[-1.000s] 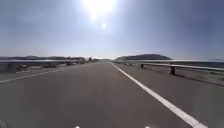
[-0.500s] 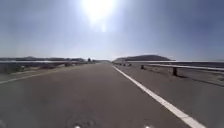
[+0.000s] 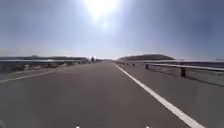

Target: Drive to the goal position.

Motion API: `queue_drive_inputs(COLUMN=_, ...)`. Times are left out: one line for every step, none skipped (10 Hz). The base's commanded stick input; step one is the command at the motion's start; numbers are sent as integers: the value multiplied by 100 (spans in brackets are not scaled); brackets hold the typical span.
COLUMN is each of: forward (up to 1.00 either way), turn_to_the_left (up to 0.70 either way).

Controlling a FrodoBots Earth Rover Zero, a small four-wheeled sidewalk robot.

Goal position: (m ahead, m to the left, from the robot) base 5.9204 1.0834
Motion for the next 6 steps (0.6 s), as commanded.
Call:
queue_drive_inputs(forward=70, turn_to_the_left=0)
queue_drive_inputs(forward=70, turn_to_the_left=0)
queue_drive_inputs(forward=70, turn_to_the_left=0)
queue_drive_inputs(forward=70, turn_to_the_left=0)
queue_drive_inputs(forward=70, turn_to_the_left=0)
queue_drive_inputs(forward=70, turn_to_the_left=0)
